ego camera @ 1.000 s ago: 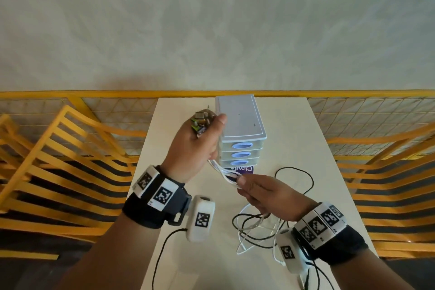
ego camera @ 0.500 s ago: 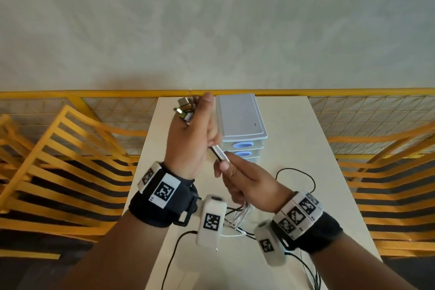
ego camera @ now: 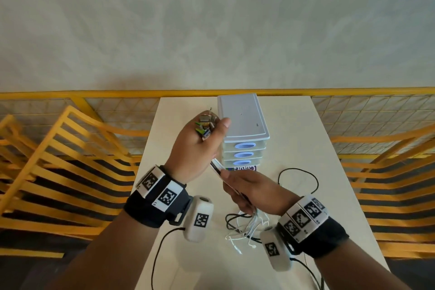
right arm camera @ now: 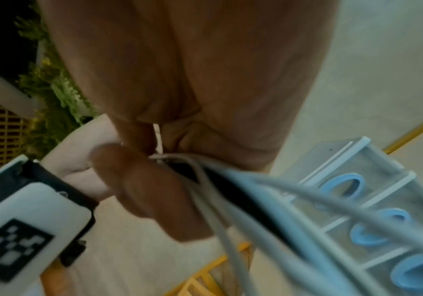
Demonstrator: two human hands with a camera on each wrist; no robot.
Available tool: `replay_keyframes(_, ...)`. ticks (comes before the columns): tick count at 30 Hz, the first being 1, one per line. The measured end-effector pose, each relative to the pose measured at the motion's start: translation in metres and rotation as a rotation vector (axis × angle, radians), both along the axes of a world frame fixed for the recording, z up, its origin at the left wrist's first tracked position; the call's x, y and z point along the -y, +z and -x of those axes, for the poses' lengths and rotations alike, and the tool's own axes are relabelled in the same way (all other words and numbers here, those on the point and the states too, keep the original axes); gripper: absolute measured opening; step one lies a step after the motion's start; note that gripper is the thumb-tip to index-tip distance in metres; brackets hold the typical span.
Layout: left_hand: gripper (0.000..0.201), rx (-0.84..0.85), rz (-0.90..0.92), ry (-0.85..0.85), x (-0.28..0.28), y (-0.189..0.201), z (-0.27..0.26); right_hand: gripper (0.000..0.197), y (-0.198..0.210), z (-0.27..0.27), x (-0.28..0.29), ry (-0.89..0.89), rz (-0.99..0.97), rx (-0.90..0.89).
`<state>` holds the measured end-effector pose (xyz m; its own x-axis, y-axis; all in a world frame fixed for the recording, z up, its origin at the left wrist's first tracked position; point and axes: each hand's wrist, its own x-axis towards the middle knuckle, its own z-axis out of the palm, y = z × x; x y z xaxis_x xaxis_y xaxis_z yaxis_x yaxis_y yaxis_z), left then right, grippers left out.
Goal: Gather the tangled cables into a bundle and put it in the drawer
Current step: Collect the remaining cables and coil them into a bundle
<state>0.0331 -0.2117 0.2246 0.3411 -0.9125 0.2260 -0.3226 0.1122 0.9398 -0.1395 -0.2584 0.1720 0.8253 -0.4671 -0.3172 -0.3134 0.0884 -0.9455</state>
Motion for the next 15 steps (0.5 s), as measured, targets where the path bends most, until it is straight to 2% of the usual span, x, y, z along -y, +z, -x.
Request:
replay_keyframes(3,0.031,0.18,-0.054,-0.074,-0.003,-0.004,-0.005,0.05,-0.006,0.006,0.004,0.029,-0.049,-0.032)
replay_keyframes(7,0.024,0.493,-0.19,-0.333,-0.011,-0.006,-0.002,0.053,-0.005,0.011,0.011,0.062,-0.263,-0.113)
replay_keyframes(11,0.045,0.714,-0.307,-0.509,-0.014,-0.001,0.007,0.066,-0.004,0.011,0.02,0.146,-0.483,-0.051)
replay_keyframes(13,0.05,0.854,-0.306,-0.514,-0.011,-0.001,0.01,0.065,-0.001,0.011,0.023,0.161,-0.511,-0.005)
replay_keyframes(15,0.054,0.988,-0.221,-0.485,-0.009,-0.002,0.01,0.055,0.003,0.012,0.024,0.157,-0.522,0.045)
